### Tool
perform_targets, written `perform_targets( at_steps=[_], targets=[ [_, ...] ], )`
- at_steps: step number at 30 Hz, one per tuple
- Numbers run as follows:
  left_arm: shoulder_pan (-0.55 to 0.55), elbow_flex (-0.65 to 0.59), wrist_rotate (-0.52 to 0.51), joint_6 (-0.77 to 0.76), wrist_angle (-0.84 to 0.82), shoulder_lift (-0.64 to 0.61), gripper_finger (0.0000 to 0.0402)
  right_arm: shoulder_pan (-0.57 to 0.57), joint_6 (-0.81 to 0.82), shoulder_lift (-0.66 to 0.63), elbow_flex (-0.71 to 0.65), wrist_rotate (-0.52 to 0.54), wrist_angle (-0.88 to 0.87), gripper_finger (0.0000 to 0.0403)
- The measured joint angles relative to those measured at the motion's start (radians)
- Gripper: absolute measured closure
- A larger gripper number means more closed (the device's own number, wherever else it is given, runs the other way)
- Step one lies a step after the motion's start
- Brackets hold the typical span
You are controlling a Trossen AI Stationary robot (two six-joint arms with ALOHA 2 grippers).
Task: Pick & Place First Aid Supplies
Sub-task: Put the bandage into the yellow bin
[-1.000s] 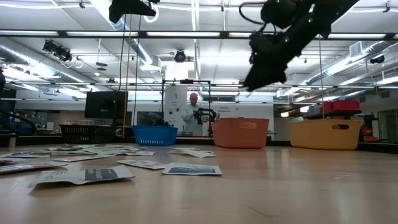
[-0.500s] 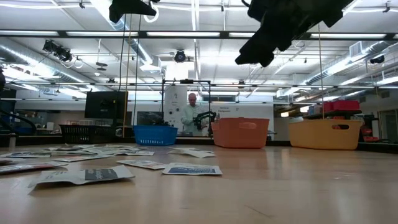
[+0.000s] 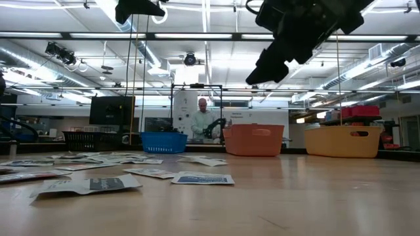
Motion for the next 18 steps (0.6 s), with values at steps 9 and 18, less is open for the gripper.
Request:
perform_targets(
  at_steps=[9, 18],
  targets=[
    [0.0, 0.0, 0.045, 0.0, 0.009, 0.0, 0.0223, 0.024, 0.027, 0.138, 0.0, 0.01, 0.163, 0.0152],
    [0.0, 0.0, 0.053, 0.001, 0.007, 0.0, 0.0223, 0.024, 0.075, 0.233, 0.014, 0.088, 0.187, 0.0154]
  ],
)
